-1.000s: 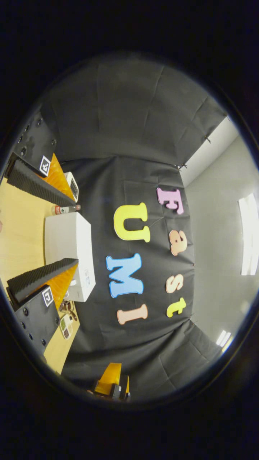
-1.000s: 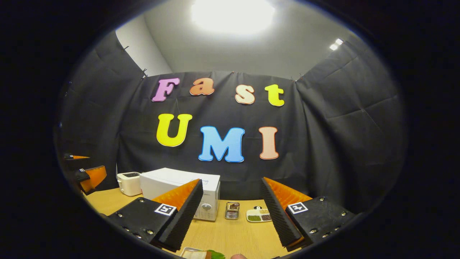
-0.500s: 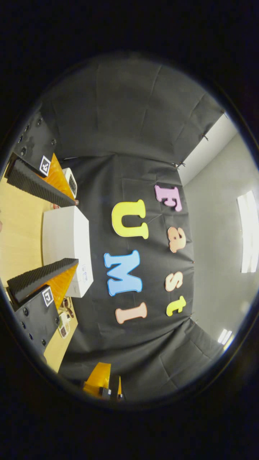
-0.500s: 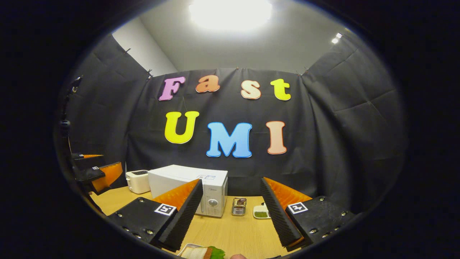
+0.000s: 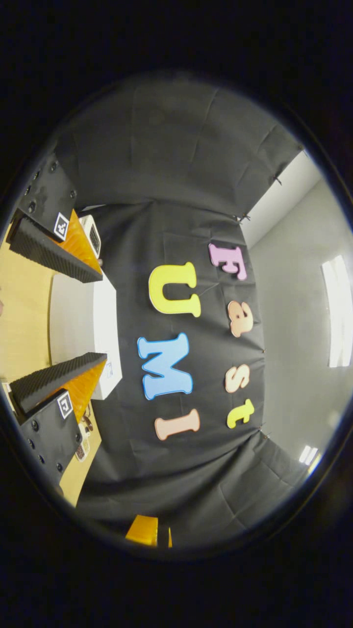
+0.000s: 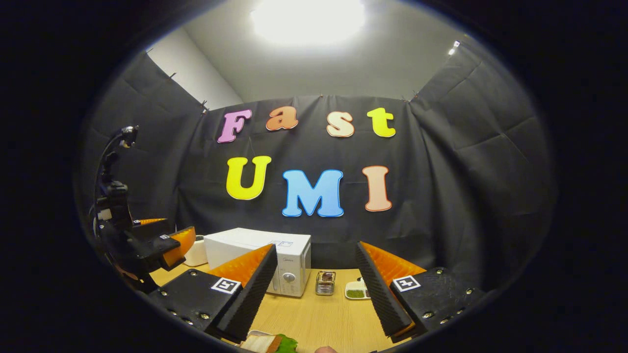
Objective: Open the microwave oven with the left hand, put the food in, and close the microwave oven.
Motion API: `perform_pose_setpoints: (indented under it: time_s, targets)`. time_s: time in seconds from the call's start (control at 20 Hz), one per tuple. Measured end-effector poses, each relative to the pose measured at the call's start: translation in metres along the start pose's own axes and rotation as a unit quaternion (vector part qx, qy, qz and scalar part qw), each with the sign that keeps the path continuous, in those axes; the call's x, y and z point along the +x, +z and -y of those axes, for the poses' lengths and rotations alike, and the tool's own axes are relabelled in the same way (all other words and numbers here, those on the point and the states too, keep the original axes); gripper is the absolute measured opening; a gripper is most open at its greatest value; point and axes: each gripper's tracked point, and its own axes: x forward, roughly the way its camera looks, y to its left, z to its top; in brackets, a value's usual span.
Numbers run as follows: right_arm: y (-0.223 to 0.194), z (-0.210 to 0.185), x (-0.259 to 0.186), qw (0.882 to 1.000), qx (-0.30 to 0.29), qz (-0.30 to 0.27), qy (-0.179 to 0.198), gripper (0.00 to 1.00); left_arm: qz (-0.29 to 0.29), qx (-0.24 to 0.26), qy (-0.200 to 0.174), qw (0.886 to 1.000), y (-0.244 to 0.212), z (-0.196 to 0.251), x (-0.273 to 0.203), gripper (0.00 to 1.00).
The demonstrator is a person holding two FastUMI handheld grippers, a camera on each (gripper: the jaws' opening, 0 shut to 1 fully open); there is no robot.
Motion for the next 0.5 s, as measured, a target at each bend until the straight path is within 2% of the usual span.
perform_pose_setpoints:
  time_s: [0.15, 0.25, 0.35, 0.4, 0.45, 0.5]
  targets:
    - [-0.004, 0.011, 0.010, 1.000, -0.004, -0.005, -0.027, 0.97, -0.001, -0.001, -0.022, 1.000, -0.011, 0.018, 0.028, 0.98]
    - [-0.003, 0.014, 0.015, 0.999, -0.001, -0.007, -0.045, 0.97, -0.002, -0.004, -0.037, 0.999, -0.019, 0.028, 0.047, 0.93]
    - [-0.001, 0.017, 0.023, 0.998, -0.007, -0.004, -0.062, 0.96, -0.006, -0.007, -0.049, 0.999, -0.030, 0.036, 0.069, 0.97]
    - [-0.001, 0.020, 0.028, 0.997, -0.010, -0.004, -0.072, 0.96, -0.009, -0.010, -0.057, 0.998, -0.035, 0.041, 0.080, 0.93]
    - [-0.001, 0.022, 0.032, 0.997, -0.011, -0.005, -0.080, 0.96, -0.013, -0.012, -0.066, 0.998, -0.042, 0.048, 0.091, 0.97]
    - [-0.001, 0.022, 0.034, 0.996, -0.010, -0.005, -0.088, 0.96, -0.016, -0.012, -0.074, 0.997, -0.048, 0.053, 0.101, 0.95]
